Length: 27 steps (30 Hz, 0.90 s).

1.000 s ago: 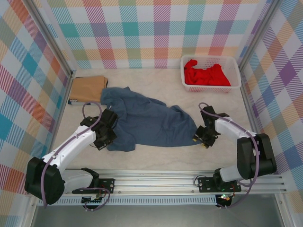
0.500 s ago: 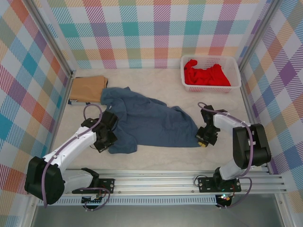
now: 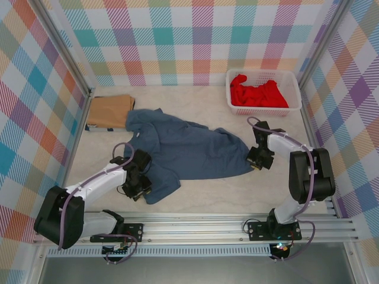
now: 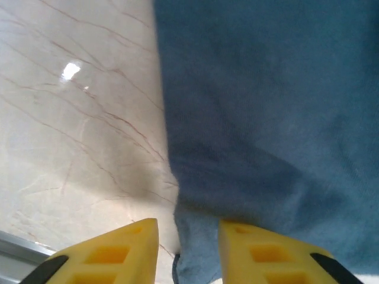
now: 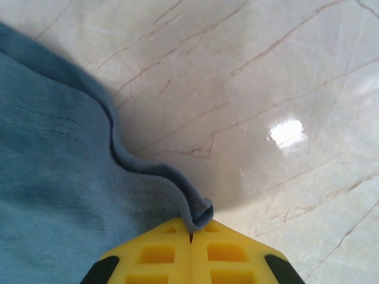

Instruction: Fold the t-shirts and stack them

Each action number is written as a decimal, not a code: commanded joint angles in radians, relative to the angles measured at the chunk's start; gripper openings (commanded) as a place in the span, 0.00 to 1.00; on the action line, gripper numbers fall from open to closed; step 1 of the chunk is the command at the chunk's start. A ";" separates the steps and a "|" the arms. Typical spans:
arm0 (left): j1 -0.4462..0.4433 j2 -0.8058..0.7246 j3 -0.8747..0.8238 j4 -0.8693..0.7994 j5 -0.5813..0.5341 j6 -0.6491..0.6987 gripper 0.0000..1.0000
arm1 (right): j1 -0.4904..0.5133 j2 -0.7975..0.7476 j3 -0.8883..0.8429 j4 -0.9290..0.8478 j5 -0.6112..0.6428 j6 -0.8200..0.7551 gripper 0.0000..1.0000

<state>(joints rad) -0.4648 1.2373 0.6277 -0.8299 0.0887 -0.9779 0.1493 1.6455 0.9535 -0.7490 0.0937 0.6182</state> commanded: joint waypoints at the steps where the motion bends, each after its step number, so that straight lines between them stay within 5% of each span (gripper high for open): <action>1: -0.039 -0.048 -0.030 0.044 0.071 -0.017 0.39 | -0.005 0.040 0.041 -0.017 -0.015 -0.035 0.00; 15: -0.131 -0.019 -0.090 0.132 0.142 -0.089 0.40 | -0.011 0.051 0.063 -0.014 -0.073 -0.038 0.00; 17: -0.137 -0.002 -0.072 0.160 0.121 -0.097 0.33 | -0.011 0.041 0.056 -0.013 -0.074 -0.038 0.00; 21: -0.143 0.068 -0.031 0.186 0.077 -0.077 0.01 | -0.011 0.009 0.036 -0.010 -0.084 -0.037 0.00; 27: -0.140 -0.028 0.185 0.031 -0.106 -0.036 0.00 | -0.011 -0.134 0.098 -0.033 -0.121 -0.040 0.00</action>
<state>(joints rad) -0.5983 1.2785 0.6640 -0.8032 0.1154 -1.0500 0.1432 1.6077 0.9981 -0.7574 0.0113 0.5892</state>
